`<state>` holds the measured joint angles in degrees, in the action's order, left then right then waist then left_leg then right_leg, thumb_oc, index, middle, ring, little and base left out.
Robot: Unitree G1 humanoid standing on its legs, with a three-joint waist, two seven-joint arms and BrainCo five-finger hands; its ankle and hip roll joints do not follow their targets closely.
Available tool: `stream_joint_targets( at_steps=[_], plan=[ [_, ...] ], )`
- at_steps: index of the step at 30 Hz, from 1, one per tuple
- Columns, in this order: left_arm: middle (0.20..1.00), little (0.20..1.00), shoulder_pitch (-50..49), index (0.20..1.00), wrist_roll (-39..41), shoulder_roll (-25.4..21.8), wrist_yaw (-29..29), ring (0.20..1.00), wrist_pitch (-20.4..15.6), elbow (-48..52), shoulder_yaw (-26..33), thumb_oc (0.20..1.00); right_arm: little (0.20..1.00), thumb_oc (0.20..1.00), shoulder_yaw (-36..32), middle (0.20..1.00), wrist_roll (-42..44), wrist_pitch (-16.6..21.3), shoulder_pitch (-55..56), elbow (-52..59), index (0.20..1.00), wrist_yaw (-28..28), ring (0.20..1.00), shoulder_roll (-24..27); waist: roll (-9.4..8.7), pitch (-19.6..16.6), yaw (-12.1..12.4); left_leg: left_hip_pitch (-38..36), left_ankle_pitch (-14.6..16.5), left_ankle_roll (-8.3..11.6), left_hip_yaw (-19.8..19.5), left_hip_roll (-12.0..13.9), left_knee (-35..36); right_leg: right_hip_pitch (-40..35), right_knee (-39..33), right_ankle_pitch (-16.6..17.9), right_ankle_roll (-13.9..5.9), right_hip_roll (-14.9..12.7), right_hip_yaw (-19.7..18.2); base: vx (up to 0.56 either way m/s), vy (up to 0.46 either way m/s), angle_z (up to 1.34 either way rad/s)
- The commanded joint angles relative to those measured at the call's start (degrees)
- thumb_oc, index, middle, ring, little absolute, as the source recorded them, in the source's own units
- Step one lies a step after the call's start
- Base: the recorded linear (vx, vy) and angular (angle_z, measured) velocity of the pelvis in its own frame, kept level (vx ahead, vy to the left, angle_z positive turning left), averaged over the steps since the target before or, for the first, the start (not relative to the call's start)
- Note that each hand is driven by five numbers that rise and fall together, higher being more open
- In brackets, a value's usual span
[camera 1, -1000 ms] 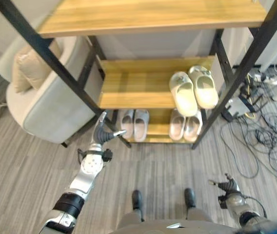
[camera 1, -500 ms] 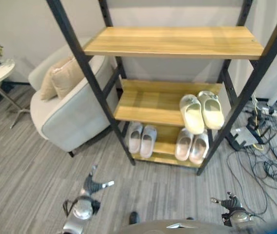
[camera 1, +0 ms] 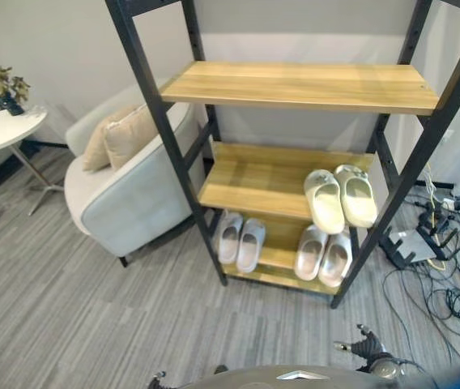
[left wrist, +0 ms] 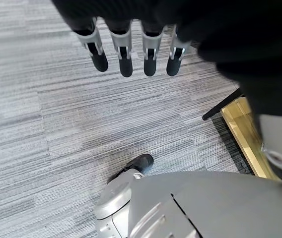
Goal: Arrange the slippers neatly on the shoe rack.
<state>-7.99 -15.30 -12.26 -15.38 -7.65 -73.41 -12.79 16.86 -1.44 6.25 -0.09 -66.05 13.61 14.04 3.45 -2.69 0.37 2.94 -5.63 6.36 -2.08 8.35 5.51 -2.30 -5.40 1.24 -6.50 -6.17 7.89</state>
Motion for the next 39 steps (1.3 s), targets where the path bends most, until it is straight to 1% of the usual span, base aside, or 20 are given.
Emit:
stream_joint_targets(
  at_steps=[1, 5, 7, 8, 9, 13, 15, 16, 18, 19, 28, 31, 39],
  plan=[
    [1.000, 1.000, 3.2, 1.000, -2.4, -1.7, -1.5, 1.000, 0.4, -2.4, -0.7, 1.000, 1.000, 1.000, 0.9, 1.000, -1.9, 2.5, -3.5, 2.5, 1.000, 0.7, 1.000, -1.4, -2.34, 1.1, 1.5, 0.1, 1.3, 1.79, -1.6, 0.7, -0.5, 1.8, 3.4, 0.0, -5.26, -4.4, 3.9, 0.01, 0.018, 0.11],
    [1.000, 1.000, 3.6, 1.000, -2.8, -2.1, -2.4, 1.000, 0.1, -1.3, -1.3, 1.000, 1.000, 1.000, 3.3, 1.000, -4.0, 3.0, -4.5, 4.9, 1.000, 1.2, 1.000, -1.2, -2.58, 1.2, 2.0, 0.4, 1.2, 1.84, -2.1, 0.6, -0.5, 1.7, 3.3, 0.0, -5.22, -4.5, 4.4, 0.01, 0.009, 0.11],
    [1.000, 1.000, 4.0, 1.000, -3.2, -2.2, -2.6, 1.000, -0.1, -0.8, -1.8, 1.000, 1.000, 1.000, 5.6, 1.000, -7.0, 3.0, -5.3, 6.1, 1.000, 1.7, 1.000, -0.6, -2.74, 1.4, 2.5, 0.7, 1.1, 1.86, -2.5, 0.4, -0.5, 1.6, 3.3, 0.1, -5.22, -4.5, 4.8, 0.00, 0.005, 0.08],
    [1.000, 1.000, 3.9, 1.000, -3.2, -2.2, -2.6, 1.000, -0.1, -0.8, -1.7, 1.000, 1.000, 1.000, 5.6, 1.000, -7.0, 3.0, -5.3, 6.1, 1.000, 1.7, 1.000, -0.6, -2.73, 1.4, 2.4, 0.7, 1.1, 1.86, -2.5, 0.4, -0.5, 1.6, 3.3, 0.1, -5.22, -4.6, 4.8, 0.00, 0.002, 0.15],
    [1.000, 1.000, 4.1, 1.000, -3.6, -2.3, -2.9, 1.000, -0.3, -0.3, -2.2, 1.000, 1.000, 1.000, 7.3, 1.000, -9.2, 3.3, -5.7, 7.3, 1.000, 2.0, 1.000, -0.3, -2.79, 1.6, 2.7, 0.9, 1.0, 1.89, -2.8, 0.5, -0.5, 1.6, 3.2, 0.0, -5.26, -4.6, 5.2, 0.00, 0.001, 0.16],
    [1.000, 1.000, 4.1, 1.000, -4.2, -2.4, -3.1, 1.000, -0.5, -0.2, -2.3, 1.000, 1.000, 1.000, 10.3, 1.000, -13.8, 3.3, -6.4, 7.7, 1.000, 2.3, 1.000, 0.2, -2.96, 2.2, 3.4, 1.8, 0.7, 1.98, -3.5, 0.3, -0.5, 1.8, 3.2, 0.0, -5.27, -4.6, 5.7, -0.01, -0.003, 0.09],
    [1.000, 1.000, 4.1, 1.000, -4.3, -2.4, -3.2, 1.000, -0.5, -0.4, -2.3, 1.000, 1.000, 1.000, 10.9, 1.000, -14.6, 3.3, -6.6, 7.4, 1.000, 2.5, 1.000, 0.2, -2.99, 2.3, 3.6, 2.0, 0.7, 1.98, -3.7, 0.3, -0.5, 1.9, 3.2, 0.0, -5.27, -4.6, 5.9, -0.01, -0.007, 0.20],
    [1.000, 1.000, 3.6, 1.000, -4.4, -3.5, -2.3, 1.000, -0.7, -0.4, -1.1, 1.000, 1.000, 1.000, 9.8, 1.000, -15.4, 4.7, -3.5, 13.9, 1.000, 0.3, 1.000, 6.6, -3.34, 2.6, 3.3, 2.2, 0.6, 2.02, -3.7, 0.4, -0.5, 2.2, 3.2, 0.0, -5.40, -4.7, 5.8, -0.01, -0.019, 0.20],
    [1.000, 1.000, 2.7, 1.000, -5.0, -4.6, -1.8, 1.000, -1.3, -0.1, -0.9, 1.000, 1.000, 1.000, 9.9, 1.000, -16.6, 5.6, -2.4, 14.0, 1.000, -0.1, 1.000, 9.0, -3.49, 3.0, 3.2, 2.5, 0.5, 2.07, -3.8, 0.5, -0.5, 2.5, 3.1, 0.2, -5.49, -4.7, 5.9, -0.01, -0.013, 0.05],
    [1.000, 1.000, 2.6, 1.000, -5.6, -4.9, -1.5, 1.000, -1.4, -0.5, -0.8, 1.000, 1.000, 1.000, 9.7, 1.000, -16.8, 5.7, -2.6, 13.0, 1.000, -0.4, 1.000, 9.5, -3.53, 3.1, 3.3, 2.7, 0.5, 2.08, -4.0, 0.5, -0.5, 2.6, 3.1, 0.2, -5.54, -4.7, 5.9, 0.00, 0.000, 0.00],
    [1.000, 1.000, 1.5, 1.000, -5.2, -5.8, -0.5, 1.000, -1.6, -0.1, 0.9, 1.000, 1.000, 1.000, 6.2, 1.000, -16.2, 6.1, -5.0, 21.1, 1.000, 0.0, 1.000, 14.5, -3.32, 4.1, 3.2, 3.8, 0.2, 2.01, -4.4, 0.5, -0.5, 3.6, 3.3, 0.4, -5.75, -4.9, 5.9, 0.00, 0.000, 0.00],
    [1.000, 1.000, 1.6, 1.000, -4.4, -5.8, -0.2, 1.000, -2.0, 0.6, 0.9, 1.000, 1.000, 1.000, 5.7, 1.000, -15.2, 6.1, -6.1, 23.5, 1.000, -0.2, 1.000, 15.2, -3.30, 4.7, 3.2, 4.4, 0.1, 1.97, -4.6, 0.4, -0.5, 4.0, 3.3, 0.5, -5.71, -5.0, 5.8, 0.00, 0.000, 0.00],
    [1.000, 1.000, 2.1, 1.000, -4.4, -5.9, -0.1, 1.000, -2.3, 1.3, 0.1, 1.000, 1.000, 1.000, 6.4, 1.000, -14.7, 6.2, -8.4, 24.9, 1.000, -0.1, 1.000, 15.1, -3.31, 5.4, 3.4, 5.1, 0.0, 1.90, -4.9, 0.2, -0.5, 4.7, 3.5, 0.6, -5.68, -5.2, 5.9, 0.01, -0.006, 0.05]
  ],
)
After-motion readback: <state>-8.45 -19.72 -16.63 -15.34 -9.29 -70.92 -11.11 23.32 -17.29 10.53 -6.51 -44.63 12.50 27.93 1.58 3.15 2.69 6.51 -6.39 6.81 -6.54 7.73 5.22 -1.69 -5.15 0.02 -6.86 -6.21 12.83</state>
